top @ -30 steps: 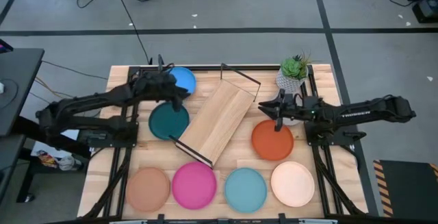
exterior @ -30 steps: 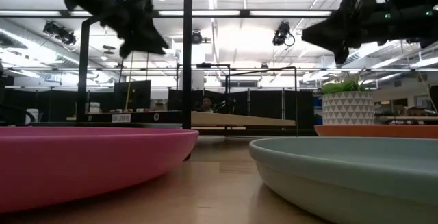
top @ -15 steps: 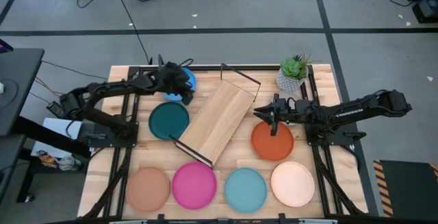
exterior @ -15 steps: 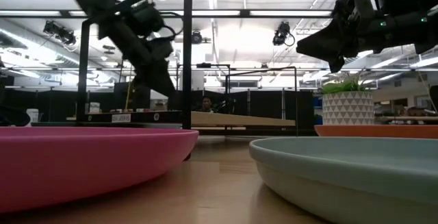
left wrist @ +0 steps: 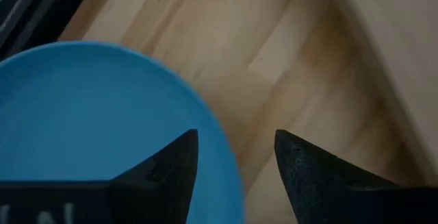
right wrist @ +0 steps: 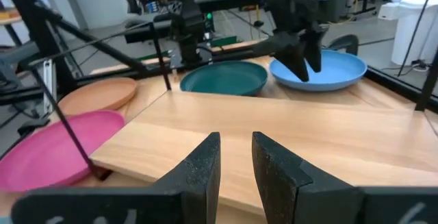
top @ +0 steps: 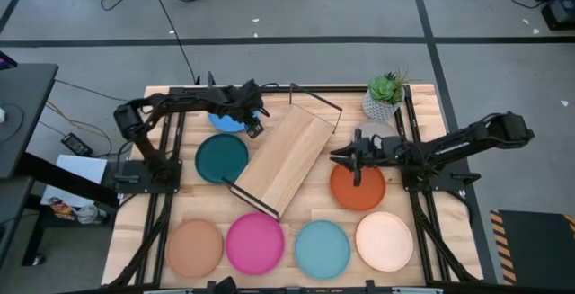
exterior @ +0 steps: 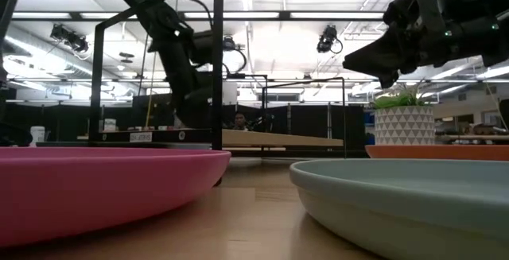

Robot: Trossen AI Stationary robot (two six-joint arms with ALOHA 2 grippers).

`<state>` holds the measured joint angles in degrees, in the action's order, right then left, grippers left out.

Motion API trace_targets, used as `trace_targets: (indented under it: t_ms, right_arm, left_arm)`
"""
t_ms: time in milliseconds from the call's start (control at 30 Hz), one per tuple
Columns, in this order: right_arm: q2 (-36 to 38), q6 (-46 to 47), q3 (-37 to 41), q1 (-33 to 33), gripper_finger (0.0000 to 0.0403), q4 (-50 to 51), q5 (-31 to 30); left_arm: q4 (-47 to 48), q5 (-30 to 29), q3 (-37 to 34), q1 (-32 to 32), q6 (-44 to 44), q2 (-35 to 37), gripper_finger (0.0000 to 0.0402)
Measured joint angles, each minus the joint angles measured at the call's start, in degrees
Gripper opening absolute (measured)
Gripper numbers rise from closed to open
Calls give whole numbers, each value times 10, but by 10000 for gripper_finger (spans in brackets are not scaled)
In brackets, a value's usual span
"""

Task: Place and stack plates onto a shelf
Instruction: Put the blue plate on the shelf

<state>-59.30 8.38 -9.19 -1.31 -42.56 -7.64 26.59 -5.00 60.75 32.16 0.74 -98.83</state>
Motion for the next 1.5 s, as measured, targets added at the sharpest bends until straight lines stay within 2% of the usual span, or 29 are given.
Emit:
trace_targets:
  t_ms: [200, 433, 600, 800, 867, 1033, 1133, 1333, 1500]
  right_arm:
    - [-32, -6, 0, -17, 91, -25, -2]
    - [-67, -11, 0, -32, 91, -56, -2]
    - [-71, -14, 0, -35, 91, -57, -3]
    - [-67, -34, 0, -41, 91, -56, -14]
    - [-67, -37, 0, -44, 91, -56, -22]
    - [-68, -37, 0, -44, 91, -54, -30]
    - [-68, -37, 0, -44, 91, -54, -32]
    - [-67, -35, 0, -44, 91, -56, -33]
    - [-67, -35, 0, -44, 91, -56, -33]
  left_arm:
    - [11, -20, 0, 0, 1, -28, 197]
    - [21, -85, 0, -3, 20, -36, 184]
    - [34, -83, 0, -3, 13, -36, 126]
    - [36, -82, 0, -3, 7, -36, 29]
    - [28, -85, 0, -3, 13, -36, 13]
    - [54, -81, 7, -3, -4, -35, 11]
    - [89, -59, 27, -3, -11, -35, 10]
    - [192, 10, 107, -15, -16, -35, 9]
    - [256, 14, 186, -51, 18, -35, 9]
